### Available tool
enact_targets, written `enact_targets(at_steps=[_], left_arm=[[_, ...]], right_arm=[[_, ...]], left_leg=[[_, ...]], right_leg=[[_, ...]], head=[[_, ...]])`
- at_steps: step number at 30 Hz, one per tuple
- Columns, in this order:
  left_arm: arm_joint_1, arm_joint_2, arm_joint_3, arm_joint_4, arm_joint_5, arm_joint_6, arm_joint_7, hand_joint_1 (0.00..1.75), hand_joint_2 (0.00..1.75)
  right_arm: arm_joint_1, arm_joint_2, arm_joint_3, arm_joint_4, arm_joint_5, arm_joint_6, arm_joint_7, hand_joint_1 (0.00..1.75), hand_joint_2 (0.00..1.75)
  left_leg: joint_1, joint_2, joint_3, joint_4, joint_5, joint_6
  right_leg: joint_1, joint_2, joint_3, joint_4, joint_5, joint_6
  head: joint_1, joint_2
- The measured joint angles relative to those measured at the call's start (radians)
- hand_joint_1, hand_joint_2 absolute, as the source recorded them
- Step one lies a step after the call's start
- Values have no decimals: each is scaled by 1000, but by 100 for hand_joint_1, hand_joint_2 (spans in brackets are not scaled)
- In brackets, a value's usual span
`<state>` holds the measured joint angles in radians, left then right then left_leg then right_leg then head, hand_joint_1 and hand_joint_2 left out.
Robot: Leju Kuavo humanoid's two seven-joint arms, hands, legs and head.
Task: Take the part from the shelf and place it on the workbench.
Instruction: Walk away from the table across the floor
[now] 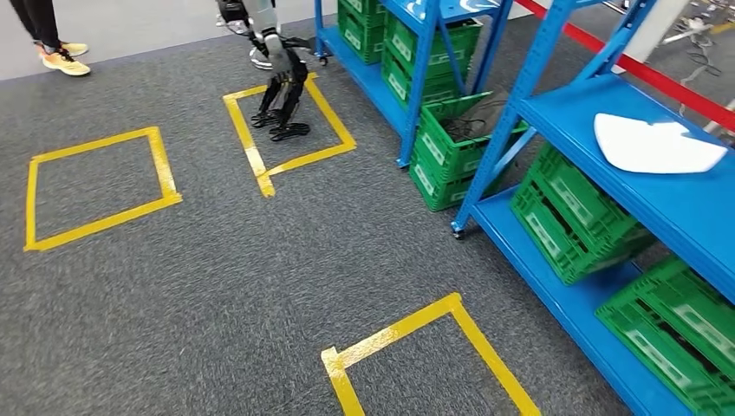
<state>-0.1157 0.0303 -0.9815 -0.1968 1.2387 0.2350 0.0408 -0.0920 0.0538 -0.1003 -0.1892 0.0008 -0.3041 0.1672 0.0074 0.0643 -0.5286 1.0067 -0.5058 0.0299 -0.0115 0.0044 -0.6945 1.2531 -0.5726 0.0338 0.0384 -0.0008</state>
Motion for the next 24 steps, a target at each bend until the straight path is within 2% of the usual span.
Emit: enact_targets(at_steps=[1,2,3,4,5,6,7,8,9,11,12,13,14,15,16,17,18,19,20,22,23,24], left_arm=[[-1,0,0,0,1,0,0,0,0],[-2,0,0,0,3,-1,1,0,0],[-2,0,0,0,6,-2,4,0,0],[-3,0,0,0,10,-3,9,0,0],[-3,0,0,-1,14,-5,15,0,0],[-4,-1,0,-1,16,-6,21,0,0],[-6,-1,0,-1,18,-7,27,0,0],[-7,0,0,-2,18,-7,31,0,0],[-7,1,0,-2,18,-7,33,0,0],[-3,4,0,-2,18,-7,35,0,0],[-2,6,0,-2,18,-6,35,0,0],[0,8,0,-2,18,-6,35,0,0],[1,11,0,-2,18,-5,35,0,0],[1,13,0,-1,18,-5,34,0,0],[1,16,0,-1,17,-5,33,0,0],[1,19,0,-1,17,-5,33,0,0],[1,21,0,-1,16,-6,32,0,0],[0,22,0,-1,15,-7,32,0,0],[-1,22,0,-1,14,-8,31,0,0],[-4,22,0,-1,12,-10,29,0,0],[-5,23,0,-1,12,-10,28,0,0],[-4,23,0,-2,12,-11,26,0,0]], right_arm=[[1,0,0,0,0,0,0,0,0],[0,0,0,0,0,0,0,0,0],[-1,0,0,0,0,0,0,0,0],[-2,0,0,0,0,0,0,0,0],[-3,0,0,0,0,0,1,0,0],[-3,0,0,0,0,0,1,0,0],[-2,0,0,0,1,0,2,0,0],[-1,1,0,0,1,0,4,0,0],[-1,1,0,0,2,0,5,0,0],[-3,3,1,0,2,0,8,0,0],[-4,5,2,0,2,0,9,0,0],[-4,7,2,0,2,0,10,0,0],[-4,10,2,0,2,0,10,0,0],[-3,12,2,0,2,0,11,0,0],[-2,14,2,0,2,0,11,0,0],[-1,15,3,0,1,0,11,0,0],[-2,15,3,0,0,0,11,0,0],[-3,16,3,0,-1,0,10,0,0],[-3,16,3,0,-2,-1,10,0,0],[0,17,3,0,-4,-2,7,0,0],[1,18,3,0,-5,-2,5,0,0],[1,18,3,0,-5,-2,4,0,0]], left_leg=[[-1,13,2,0,-2,0],[-3,24,5,0,-4,-2],[-4,35,8,0,-7,-5],[-3,45,10,-1,-9,-10],[-2,56,14,-2,-12,-15],[0,67,19,-6,-13,-20],[2,66,21,-6,-16,-26],[3,48,20,2,-24,-30],[5,19,10,29,-43,-34],[8,-43,-42,142,-100,-40],[9,-54,-75,207,-124,-42],[10,-58,-101,252,-134,-44],[11,-60,-113,266,-124,-46],[13,-64,-108,240,-96,-47],[16,-74,-88,182,-54,-49],[21,-99,-63,118,-21,-51],[26,-127,-40,60,-1,-52],[28,-149,-23,24,5,-52],[27,-161,-14,12,0,-48],[24,-139,-5,8,-1,-35],[23,-125,-2,5,0,-28],[23,-110,0,2,2,-20]], right_leg=[[4,-13,37,-70,34,-7],[10,-36,74,-141,59,-16],[17,-55,103,-198,77,-23],[24,-69,117,-230,83,-29],[28,-71,120,-240,82,-34],[31,-58,121,-245,83,-37],[28,-46,130,-254,88,-41],[25,-34,141,-265,94,-44],[21,-22,152,-276,102,-49],[16,1,163,-285,110,-54],[15,15,163,-284,111,-56],[15,30,163,-283,110,-56],[14,46,163,-281,108,-55],[12,63,164,-278,106,-52],[10,79,164,-273,102,-47],[7,94,161,-266,98,-40],[6,108,154,-256,91,-33],[4,120,149,-249,87,-25],[2,133,139,-245,85,-17],[-5,154,127,-243,87,-2],[-5,140,118,-234,83,3],[-4,112,106,-209,69,6]], head=[[2,0],[4,0],[4,0],[5,0],[5,0],[4,0],[6,0],[5,0],[3,0],[-8,0],[-14,0],[-18,0],[-22,0],[-25,0],[-29,0],[-33,0],[-36,0],[-37,0],[-38,0],[-36,0],[-33,0],[-28,0]])
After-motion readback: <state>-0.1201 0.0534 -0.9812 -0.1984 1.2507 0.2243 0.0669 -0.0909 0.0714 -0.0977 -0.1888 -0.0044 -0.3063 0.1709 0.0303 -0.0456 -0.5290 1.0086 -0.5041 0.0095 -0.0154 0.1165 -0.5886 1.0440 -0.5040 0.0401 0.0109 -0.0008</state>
